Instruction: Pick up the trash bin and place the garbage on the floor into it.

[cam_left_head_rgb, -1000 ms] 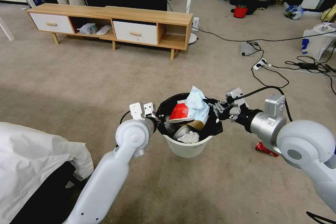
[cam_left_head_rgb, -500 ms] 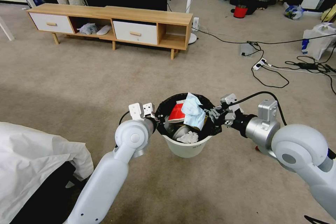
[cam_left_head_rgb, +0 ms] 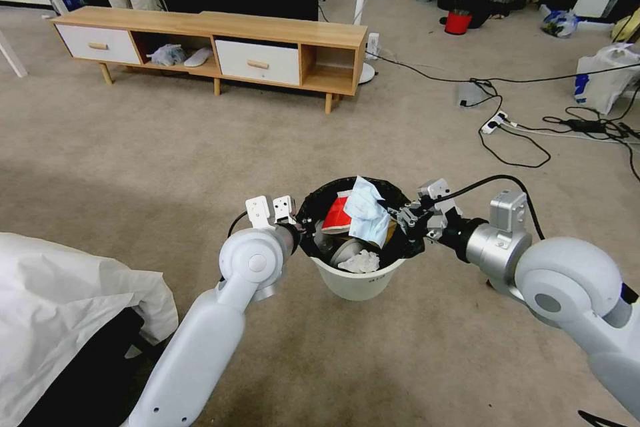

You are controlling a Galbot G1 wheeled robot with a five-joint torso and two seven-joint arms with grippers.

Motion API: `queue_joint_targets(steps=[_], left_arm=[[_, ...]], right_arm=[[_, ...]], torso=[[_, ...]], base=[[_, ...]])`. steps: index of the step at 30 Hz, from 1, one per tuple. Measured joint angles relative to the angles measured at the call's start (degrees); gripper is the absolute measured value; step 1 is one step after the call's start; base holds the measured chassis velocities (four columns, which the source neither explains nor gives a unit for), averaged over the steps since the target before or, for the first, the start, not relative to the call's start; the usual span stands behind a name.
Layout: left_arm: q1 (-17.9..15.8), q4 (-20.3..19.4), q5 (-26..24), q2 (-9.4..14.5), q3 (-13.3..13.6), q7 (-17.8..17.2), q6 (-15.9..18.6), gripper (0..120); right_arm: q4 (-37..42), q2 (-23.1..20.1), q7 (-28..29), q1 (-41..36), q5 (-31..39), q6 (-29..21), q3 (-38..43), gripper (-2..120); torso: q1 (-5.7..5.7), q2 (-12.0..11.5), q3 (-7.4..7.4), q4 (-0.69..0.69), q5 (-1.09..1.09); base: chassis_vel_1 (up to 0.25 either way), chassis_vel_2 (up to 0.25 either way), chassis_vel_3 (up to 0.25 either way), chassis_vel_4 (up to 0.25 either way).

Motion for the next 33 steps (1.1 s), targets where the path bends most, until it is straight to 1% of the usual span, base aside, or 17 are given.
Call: queue_joint_targets(steps=[2, 3, 5, 6, 8, 11, 12, 13, 14, 16, 18, 20, 22, 23, 24, 26, 33], left_arm=[[0.1, -0.2, 0.0, 0.1, -0.1, 0.0, 0.0, 2], [0.1, -0.2, 0.0, 0.1, -0.1, 0.0, 0.0, 2], [0.2, -0.4, 0.0, 0.2, -0.2, -0.1, 0.0, 2], [0.2, -0.4, 0.0, 0.2, -0.2, -0.1, 0.0, 2], [0.2, -0.4, 0.0, 0.3, -0.3, -0.1, 0.0, 2], [0.3, -0.3, 0.1, 0.3, -0.4, -0.1, 0.0, 2], [0.3, -0.3, 0.1, 0.3, -0.4, -0.1, 0.0, 2], [0.3, -0.2, 0.2, 0.2, -0.5, -0.1, 0.0, 2], [0.3, -0.2, 0.2, 0.2, -0.5, -0.1, 0.0, 2], [0.3, -0.1, 0.2, 0.1, -0.6, -0.1, -0.1, 2], [0.2, -0.1, 0.2, 0.1, -0.6, -0.1, -0.1, 2], [0.0, -0.1, 0.2, 0.1, -0.6, -0.2, -0.1, 2], [0.0, -0.1, 0.2, 0.1, -0.6, -0.2, -0.1, 2], [0.0, -0.1, 0.2, 0.1, -0.6, -0.2, -0.1, 2], [0.0, -0.1, 0.2, 0.1, -0.6, -0.2, -0.1, 2], [0.1, -0.1, 0.3, 0.1, -0.7, -0.3, -0.1, 2], [0.3, -0.1, 0.3, 0.2, -1.0, -0.3, -0.2, 2]], right_arm=[[0.0, -0.1, 0.3, -0.1, -0.3, 0.6, -0.1, 11], [0.0, -0.1, 0.3, -0.1, -0.3, 0.6, -0.1, 11], [0.0, -0.1, 0.4, -0.1, -0.5, 1.1, -0.1, 21], [0.0, -0.1, 0.4, -0.1, -0.5, 1.1, -0.1, 21], [0.0, -0.1, 0.4, -0.1, -0.5, 1.3, -0.2, 27], [0.0, 0.1, 0.4, -0.1, -0.5, 1.5, -0.2, 43], [0.0, 0.1, 0.4, -0.1, -0.5, 1.5, -0.2, 43], [0.0, 0.1, 0.4, -0.2, -0.5, 1.5, -0.2, 50], [0.0, 0.1, 0.4, -0.2, -0.5, 1.5, -0.2, 50], [0.0, 0.0, 0.4, -0.3, -0.5, 1.6, 0.0, 62], [0.0, 0.0, 0.4, -0.3, -0.5, 1.7, 0.1, 66], [0.0, -0.2, 0.4, -0.3, -0.5, 1.8, 0.2, 77], [0.0, -0.2, 0.4, -0.2, -0.5, 1.8, 0.2, 79], [-0.1, -0.2, 0.4, -0.2, -0.5, 1.9, 0.2, 87], [-0.1, -0.2, 0.4, -0.2, -0.5, 1.9, 0.2, 87], [-0.2, -0.2, 0.4, -0.2, -0.5, 2.1, 0.0, 98], [-0.4, -0.2, 0.4, -0.1, -0.7, 2.4, 0.4, 100]], torso=[[0.00, 0.0, 0.00, 0.00, 0.00], [0.00, 0.0, 0.00, 0.00, 0.00], [0.00, 0.0, 0.00, 0.00, 0.00], [0.00, 0.0, 0.00, 0.00, 0.00], [0.00, 0.0, 0.00, 0.00, 0.00], [0.00, 0.0, 0.00, 0.00, 0.00], [0.00, 0.0, 0.00, 0.00, 0.00], [0.00, 0.0, 0.00, 0.00, 0.00], [0.00, 0.0, 0.00, 0.00, 0.00], [0.00, 0.0, 0.00, 0.00, 0.00], [0.00, 0.0, 0.00, 0.00, 0.00], [0.00, 0.0, 0.00, 0.00, 0.00], [0.00, 0.0, 0.00, 0.00, 0.00], [0.00, 0.0, 0.00, 0.00, 0.00], [0.00, 0.0, 0.00, 0.00, 0.00], [0.00, 0.0, 0.00, 0.00, 0.00], [0.00, 0.0, 0.00, 0.00, 0.00]], base=[[0.000, 0.000, 0.000, 0.000], [0.000, 0.000, 0.000, 0.000], [0.000, 0.000, 0.000, 0.000], [0.000, 0.000, 0.000, 0.000], [0.000, 0.000, 0.000, 0.000], [0.000, 0.000, 0.000, 0.000], [0.000, 0.000, 0.000, 0.000], [0.000, 0.000, 0.000, 0.000], [0.000, 0.000, 0.000, 0.000], [0.000, 0.000, 0.000, 0.000], [0.000, 0.000, 0.000, 0.000], [0.000, 0.000, 0.000, 0.000], [0.000, 0.000, 0.000, 0.000], [0.000, 0.000, 0.000, 0.000], [0.000, 0.000, 0.000, 0.000], [0.000, 0.000, 0.000, 0.000], [0.000, 0.000, 0.000, 0.000]])
